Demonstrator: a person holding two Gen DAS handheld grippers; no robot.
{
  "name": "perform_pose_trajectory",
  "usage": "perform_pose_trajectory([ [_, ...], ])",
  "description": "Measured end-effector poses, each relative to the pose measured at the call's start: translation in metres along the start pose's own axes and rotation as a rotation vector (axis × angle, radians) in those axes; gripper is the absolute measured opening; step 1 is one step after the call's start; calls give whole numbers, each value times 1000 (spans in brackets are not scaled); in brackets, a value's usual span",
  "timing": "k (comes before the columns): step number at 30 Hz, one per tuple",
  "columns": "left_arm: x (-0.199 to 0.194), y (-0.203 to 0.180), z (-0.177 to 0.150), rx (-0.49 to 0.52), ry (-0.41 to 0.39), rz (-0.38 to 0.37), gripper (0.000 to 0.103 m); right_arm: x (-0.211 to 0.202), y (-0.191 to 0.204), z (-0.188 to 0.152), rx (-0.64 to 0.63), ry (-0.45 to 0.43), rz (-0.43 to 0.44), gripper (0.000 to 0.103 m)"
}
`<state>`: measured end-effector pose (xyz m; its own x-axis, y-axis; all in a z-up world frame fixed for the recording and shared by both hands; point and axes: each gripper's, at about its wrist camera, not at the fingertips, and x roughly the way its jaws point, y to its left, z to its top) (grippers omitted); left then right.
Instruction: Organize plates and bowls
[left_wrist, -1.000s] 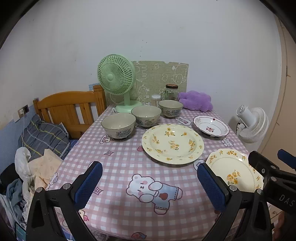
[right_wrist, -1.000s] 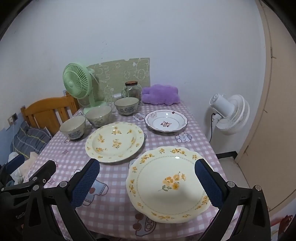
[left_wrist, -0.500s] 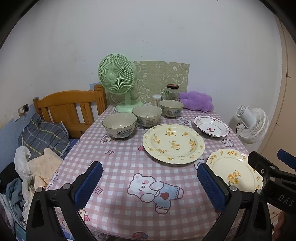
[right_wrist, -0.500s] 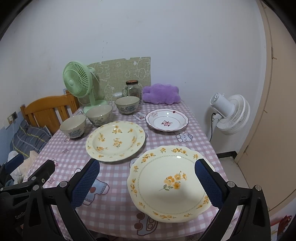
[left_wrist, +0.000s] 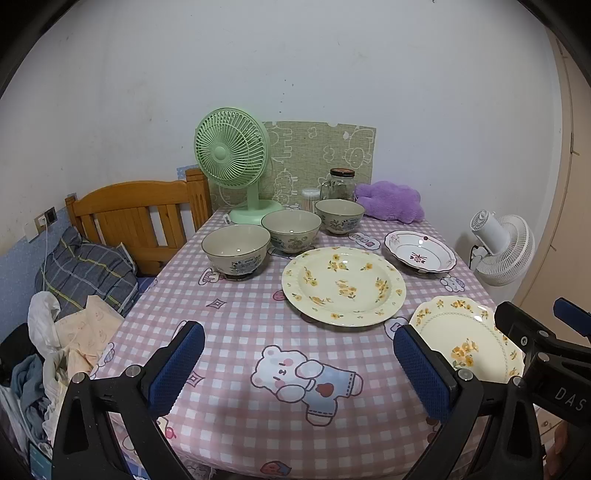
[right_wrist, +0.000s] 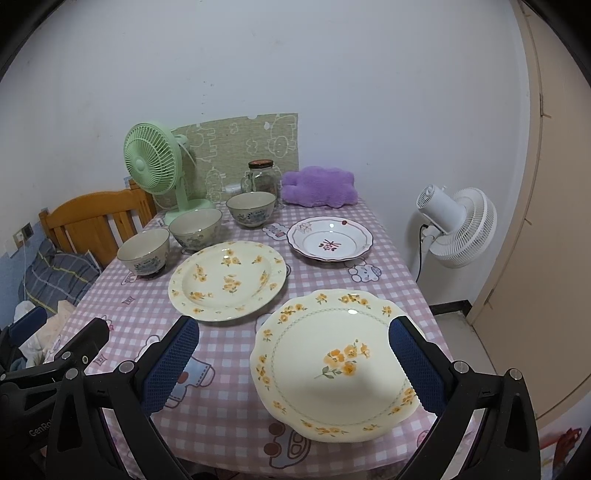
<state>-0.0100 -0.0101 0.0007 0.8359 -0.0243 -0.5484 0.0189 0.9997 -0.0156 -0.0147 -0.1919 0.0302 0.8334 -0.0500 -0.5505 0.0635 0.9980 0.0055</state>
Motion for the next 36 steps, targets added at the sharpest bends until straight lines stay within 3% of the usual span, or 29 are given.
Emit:
perform_pose_trajectory([
  [23, 0, 1, 0, 1, -3, -11, 103, -3, 1, 0, 2, 3, -10, 103],
  [36, 15, 25, 22, 11, 21, -106, 103, 2, 21, 12, 70, 20, -30, 103],
])
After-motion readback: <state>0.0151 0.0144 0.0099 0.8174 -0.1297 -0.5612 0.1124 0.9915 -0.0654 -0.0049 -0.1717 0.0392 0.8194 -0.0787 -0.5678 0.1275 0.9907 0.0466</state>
